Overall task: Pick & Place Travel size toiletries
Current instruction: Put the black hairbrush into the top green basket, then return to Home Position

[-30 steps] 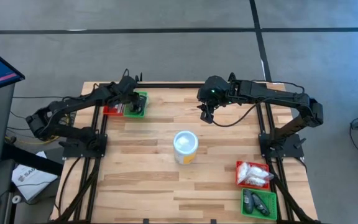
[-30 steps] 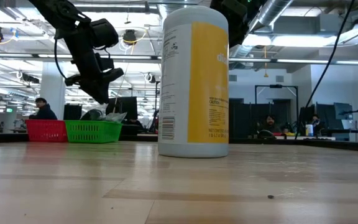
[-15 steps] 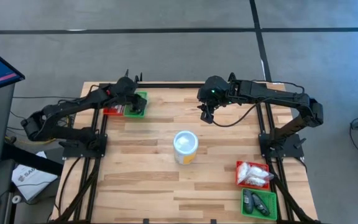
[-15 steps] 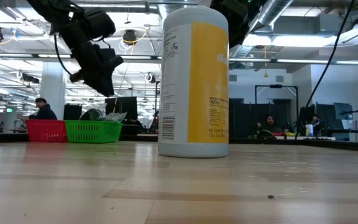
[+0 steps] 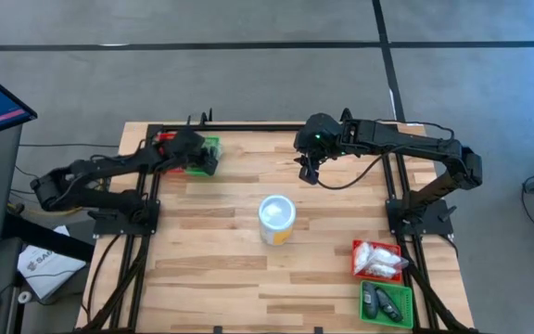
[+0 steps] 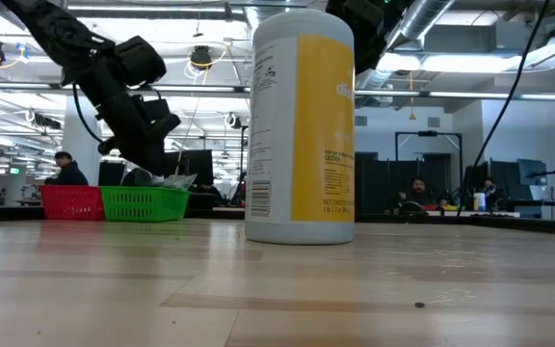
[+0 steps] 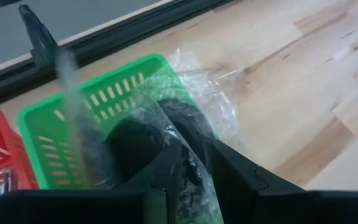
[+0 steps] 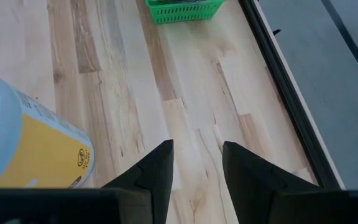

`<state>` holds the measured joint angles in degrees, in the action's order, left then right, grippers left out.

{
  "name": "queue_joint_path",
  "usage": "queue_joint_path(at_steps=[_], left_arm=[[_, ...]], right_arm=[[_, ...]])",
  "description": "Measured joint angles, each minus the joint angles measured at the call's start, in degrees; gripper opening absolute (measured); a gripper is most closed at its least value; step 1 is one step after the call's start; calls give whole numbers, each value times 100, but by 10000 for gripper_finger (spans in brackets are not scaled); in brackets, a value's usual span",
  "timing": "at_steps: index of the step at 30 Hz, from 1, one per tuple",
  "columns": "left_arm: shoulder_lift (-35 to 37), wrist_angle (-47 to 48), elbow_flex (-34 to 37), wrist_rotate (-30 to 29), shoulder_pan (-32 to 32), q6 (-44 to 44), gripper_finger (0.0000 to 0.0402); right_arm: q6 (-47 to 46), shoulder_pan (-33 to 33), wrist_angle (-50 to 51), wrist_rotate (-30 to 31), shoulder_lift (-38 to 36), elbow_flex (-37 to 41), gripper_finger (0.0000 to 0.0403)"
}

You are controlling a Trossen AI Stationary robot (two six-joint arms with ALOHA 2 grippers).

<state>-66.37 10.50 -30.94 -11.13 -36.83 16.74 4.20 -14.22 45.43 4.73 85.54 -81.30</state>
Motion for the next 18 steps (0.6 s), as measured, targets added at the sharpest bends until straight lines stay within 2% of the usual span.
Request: queue_joint_path(at_steps=[7,12,18], left_arm=[[46,-862,278,137,-25,-282,76],[46,-1758,420,874,10,-303,76],[46,-2265,573,1132,290,-606,76]], right_arm=[[-127,13,0,-17,2,-2,129],[-186,124,-384,-22,0,193,129],[-255,383,-1010,-26,-39,658,129]])
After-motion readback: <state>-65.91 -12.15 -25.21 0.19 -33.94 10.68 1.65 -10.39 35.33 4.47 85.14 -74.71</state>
